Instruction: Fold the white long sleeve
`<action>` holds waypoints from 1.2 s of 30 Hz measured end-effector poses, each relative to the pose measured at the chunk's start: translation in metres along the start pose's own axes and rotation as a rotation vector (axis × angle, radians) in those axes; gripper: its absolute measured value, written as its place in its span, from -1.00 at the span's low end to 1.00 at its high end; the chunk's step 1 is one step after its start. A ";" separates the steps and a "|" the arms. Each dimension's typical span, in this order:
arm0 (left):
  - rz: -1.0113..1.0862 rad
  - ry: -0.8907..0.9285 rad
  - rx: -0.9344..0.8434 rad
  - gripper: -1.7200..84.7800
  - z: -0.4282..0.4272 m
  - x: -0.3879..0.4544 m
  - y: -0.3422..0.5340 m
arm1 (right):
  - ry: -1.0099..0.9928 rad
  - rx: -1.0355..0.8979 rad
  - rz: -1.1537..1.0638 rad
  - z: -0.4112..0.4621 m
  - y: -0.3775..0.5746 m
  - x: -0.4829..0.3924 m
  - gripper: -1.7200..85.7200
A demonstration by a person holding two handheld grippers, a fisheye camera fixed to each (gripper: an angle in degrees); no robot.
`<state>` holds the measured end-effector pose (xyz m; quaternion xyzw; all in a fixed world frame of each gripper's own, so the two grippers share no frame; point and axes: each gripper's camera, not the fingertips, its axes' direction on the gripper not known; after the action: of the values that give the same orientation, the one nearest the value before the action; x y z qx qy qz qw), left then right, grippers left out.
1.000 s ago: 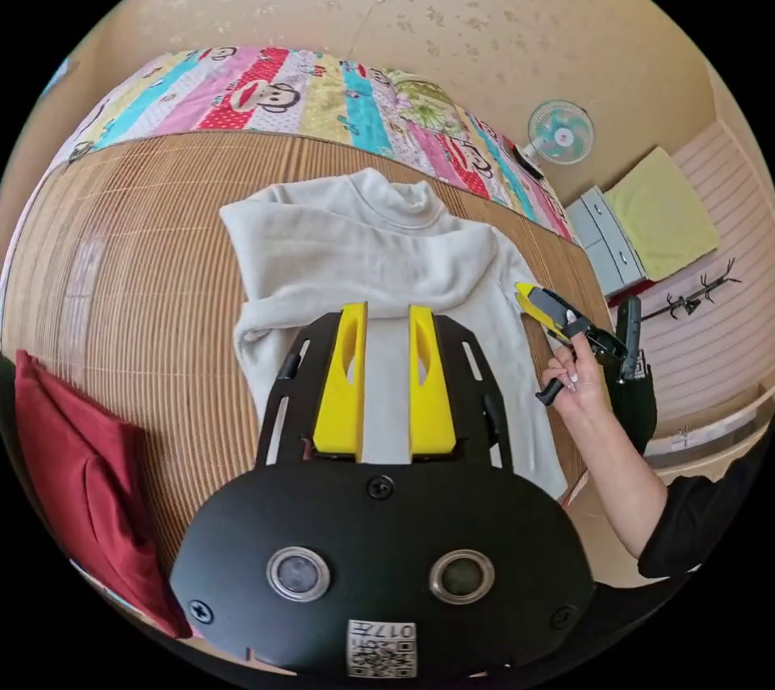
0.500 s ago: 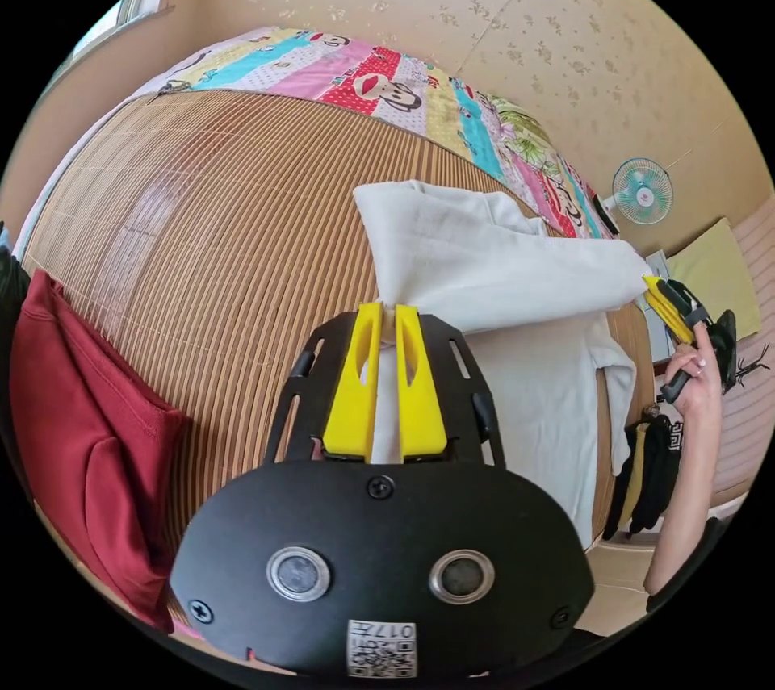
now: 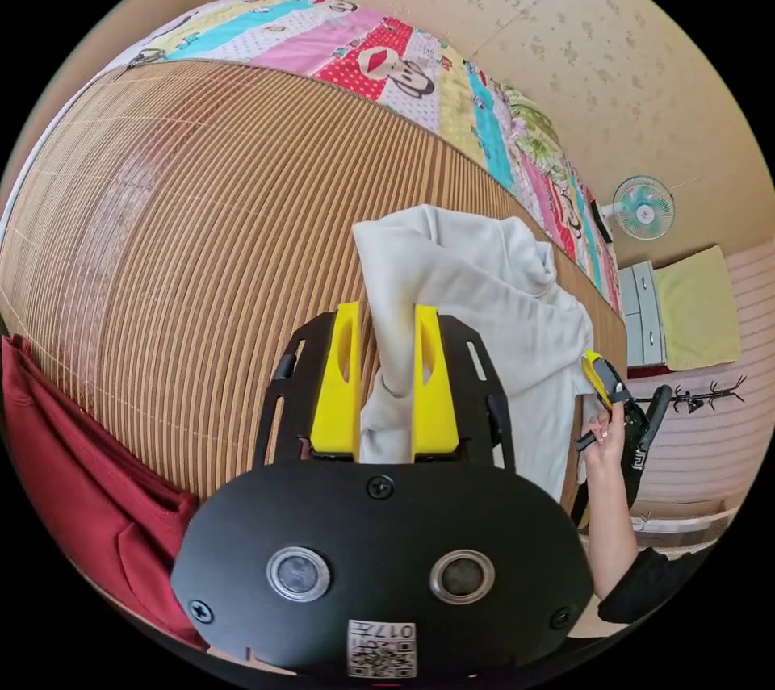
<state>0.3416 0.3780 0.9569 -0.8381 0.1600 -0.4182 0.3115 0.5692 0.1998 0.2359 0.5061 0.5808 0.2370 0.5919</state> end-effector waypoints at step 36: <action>0.298 -0.024 -0.268 -0.94 0.016 0.011 -0.006 | -0.129 -0.170 -0.117 -0.050 -0.115 -0.009 -0.89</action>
<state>0.3609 0.3829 0.9600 -0.8442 0.3325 -0.3324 0.2575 0.4856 0.1653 0.1486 0.4337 0.5479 0.2174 0.6815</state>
